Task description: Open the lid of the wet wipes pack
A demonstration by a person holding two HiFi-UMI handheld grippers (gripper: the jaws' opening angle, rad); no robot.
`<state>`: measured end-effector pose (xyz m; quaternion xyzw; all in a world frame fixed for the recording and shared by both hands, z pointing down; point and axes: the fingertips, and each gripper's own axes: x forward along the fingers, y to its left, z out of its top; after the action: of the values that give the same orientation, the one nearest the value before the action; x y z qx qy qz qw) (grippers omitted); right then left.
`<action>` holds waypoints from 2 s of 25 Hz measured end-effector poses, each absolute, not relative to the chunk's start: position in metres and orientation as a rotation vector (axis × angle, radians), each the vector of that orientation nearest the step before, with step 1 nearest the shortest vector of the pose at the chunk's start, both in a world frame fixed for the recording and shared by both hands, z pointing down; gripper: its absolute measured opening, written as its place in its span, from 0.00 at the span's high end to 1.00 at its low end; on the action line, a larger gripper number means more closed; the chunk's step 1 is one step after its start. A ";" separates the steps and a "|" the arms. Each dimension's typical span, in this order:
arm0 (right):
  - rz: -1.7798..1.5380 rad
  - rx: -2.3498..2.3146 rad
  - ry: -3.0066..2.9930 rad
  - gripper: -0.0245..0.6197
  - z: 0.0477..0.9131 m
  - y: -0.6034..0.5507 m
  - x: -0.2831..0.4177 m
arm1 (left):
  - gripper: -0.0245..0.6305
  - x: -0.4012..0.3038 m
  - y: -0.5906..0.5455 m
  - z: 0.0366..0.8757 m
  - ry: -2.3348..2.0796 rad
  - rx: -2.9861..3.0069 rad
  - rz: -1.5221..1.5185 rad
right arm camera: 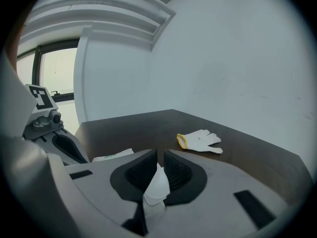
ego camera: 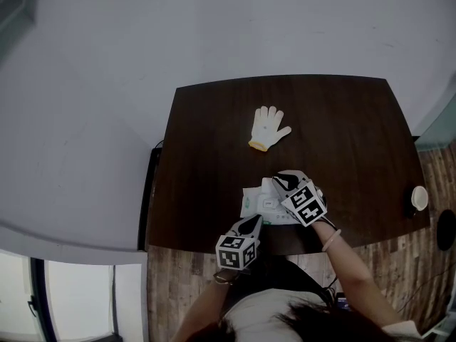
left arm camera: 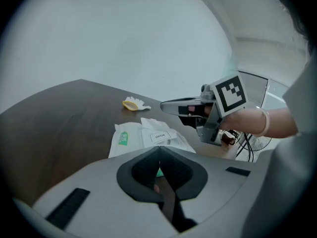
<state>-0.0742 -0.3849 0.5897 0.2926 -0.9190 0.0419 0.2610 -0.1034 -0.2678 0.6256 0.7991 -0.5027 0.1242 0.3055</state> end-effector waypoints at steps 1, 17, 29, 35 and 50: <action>0.108 0.798 -2.493 0.89 0.587 -0.382 -0.073 | 0.93 -0.105 -0.269 0.621 -1.350 2.124 0.328; 0.058 0.921 -2.576 0.95 0.536 -0.332 -0.036 | 0.93 -0.116 -0.268 0.545 -1.594 2.196 0.248; 0.028 0.988 -2.616 0.95 0.500 -0.297 -0.027 | 0.93 -0.110 -0.250 0.491 -1.677 2.257 0.220; 0.021 1.060 -2.593 0.95 0.483 -0.288 -0.018 | 0.93 -0.114 -0.248 0.461 -1.709 2.317 0.206; 0.063 1.269 -2.570 0.95 0.418 -0.240 0.000 | 0.93 -0.119 -0.208 0.397 -1.659 2.436 0.156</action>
<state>0.0001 -0.2398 0.4181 0.4384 -0.8880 0.0219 0.1369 -0.1190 -0.2079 0.3973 0.8217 -0.5595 0.0525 0.0950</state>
